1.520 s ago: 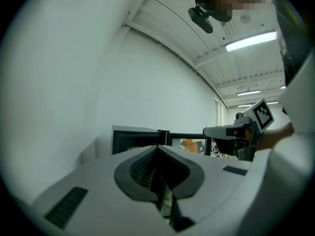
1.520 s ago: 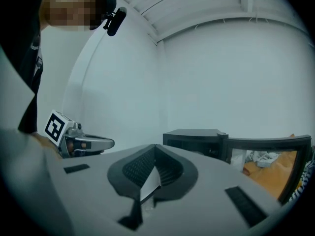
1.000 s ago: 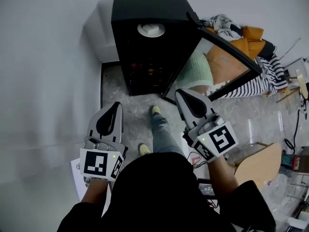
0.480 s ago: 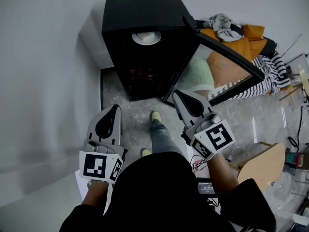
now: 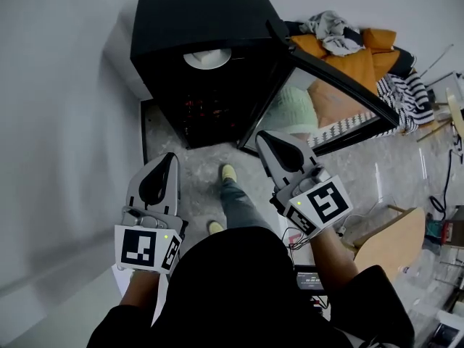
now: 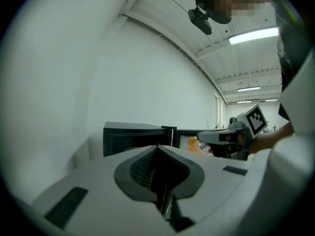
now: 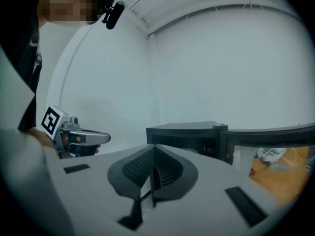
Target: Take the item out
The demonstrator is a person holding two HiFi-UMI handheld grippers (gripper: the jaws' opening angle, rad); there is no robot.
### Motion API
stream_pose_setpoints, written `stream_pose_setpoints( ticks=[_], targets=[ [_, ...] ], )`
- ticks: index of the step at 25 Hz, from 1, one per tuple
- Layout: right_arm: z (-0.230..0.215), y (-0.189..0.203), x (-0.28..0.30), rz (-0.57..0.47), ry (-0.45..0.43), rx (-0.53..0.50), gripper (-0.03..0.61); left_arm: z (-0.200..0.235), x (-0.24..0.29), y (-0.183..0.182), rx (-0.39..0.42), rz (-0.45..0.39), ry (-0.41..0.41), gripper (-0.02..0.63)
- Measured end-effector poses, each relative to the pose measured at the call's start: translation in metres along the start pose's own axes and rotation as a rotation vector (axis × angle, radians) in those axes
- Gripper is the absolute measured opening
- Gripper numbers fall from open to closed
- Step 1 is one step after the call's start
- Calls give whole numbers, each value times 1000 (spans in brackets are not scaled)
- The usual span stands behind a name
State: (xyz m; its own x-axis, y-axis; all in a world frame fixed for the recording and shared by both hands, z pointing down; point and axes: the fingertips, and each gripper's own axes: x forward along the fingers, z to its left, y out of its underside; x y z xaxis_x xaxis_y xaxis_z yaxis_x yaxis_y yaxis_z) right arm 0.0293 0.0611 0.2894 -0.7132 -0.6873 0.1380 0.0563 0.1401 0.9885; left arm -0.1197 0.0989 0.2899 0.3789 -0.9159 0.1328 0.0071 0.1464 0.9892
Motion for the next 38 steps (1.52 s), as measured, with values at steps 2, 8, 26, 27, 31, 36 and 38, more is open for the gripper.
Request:
stream_pose_setpoints(
  ticks=[2, 8, 26, 27, 31, 36, 38],
  targets=[
    [-8, 5, 5, 13, 5, 9, 5, 1, 10, 1, -1, 7, 5, 8],
    [-32, 16, 22, 43, 9, 36, 5, 3, 41, 8, -5, 42, 24, 8],
    [-82, 39, 84, 111, -42, 140, 5, 29, 122, 11, -21, 107, 4, 8],
    [-83, 41, 87, 118, -46, 155, 5, 30, 126, 11, -23, 109, 3, 8],
    [-88, 49, 99, 136, -61, 196, 5, 34, 140, 12, -27, 128, -2, 8],
    [-95, 60, 108, 151, -73, 254, 5, 30, 155, 15, -22, 151, 0, 8],
    [-97, 63, 110, 155, -78, 270, 5, 27, 160, 13, -18, 155, -4, 8]
  ],
)
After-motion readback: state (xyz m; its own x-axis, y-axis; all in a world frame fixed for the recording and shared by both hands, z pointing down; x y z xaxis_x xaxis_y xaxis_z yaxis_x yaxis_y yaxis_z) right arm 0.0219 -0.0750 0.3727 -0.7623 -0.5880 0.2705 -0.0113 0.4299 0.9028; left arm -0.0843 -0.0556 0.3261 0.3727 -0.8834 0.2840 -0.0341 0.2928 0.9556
